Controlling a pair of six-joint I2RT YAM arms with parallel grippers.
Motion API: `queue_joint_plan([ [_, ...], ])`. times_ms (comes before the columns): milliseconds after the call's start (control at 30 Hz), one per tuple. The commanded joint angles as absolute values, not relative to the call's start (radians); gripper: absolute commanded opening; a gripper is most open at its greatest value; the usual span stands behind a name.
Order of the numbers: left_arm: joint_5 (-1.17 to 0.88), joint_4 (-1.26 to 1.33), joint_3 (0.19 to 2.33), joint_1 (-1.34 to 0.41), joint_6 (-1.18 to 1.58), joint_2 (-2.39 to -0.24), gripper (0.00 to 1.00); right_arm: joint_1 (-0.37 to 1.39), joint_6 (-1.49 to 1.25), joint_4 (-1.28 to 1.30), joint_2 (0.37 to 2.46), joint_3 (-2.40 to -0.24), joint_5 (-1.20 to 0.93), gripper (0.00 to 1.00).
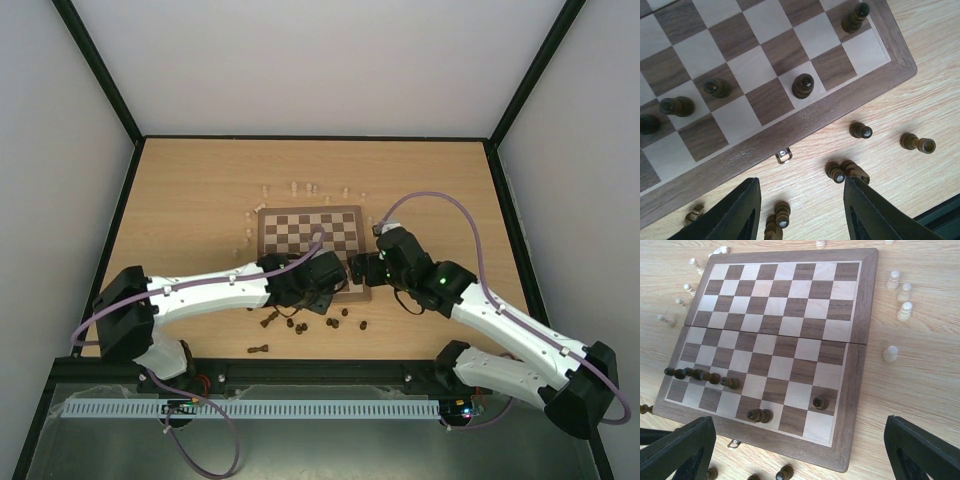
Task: Set up the chess pieces on the board
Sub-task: Pick up the chess piece at the center of the board.
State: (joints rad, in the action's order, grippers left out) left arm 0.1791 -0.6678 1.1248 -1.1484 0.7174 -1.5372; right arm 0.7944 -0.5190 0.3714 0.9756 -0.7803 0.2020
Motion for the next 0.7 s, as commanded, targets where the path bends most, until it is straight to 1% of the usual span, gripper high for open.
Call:
queue_joint_plan([
  [0,0.168,-0.658,1.157,-1.169,0.724,-1.565,0.49,0.797,-0.532,0.395,0.946,-0.769,0.257,0.93],
  [267,0.161,-0.659,1.227,-1.178,0.711,-1.657,0.5,0.786,-0.543,0.395,0.851,-0.761,0.309,0.94],
  [667,0.149,-0.653,1.305,-1.205,0.693,-1.785,0.5,0.777,-0.539,0.393,0.845,-0.761,0.284,0.94],
])
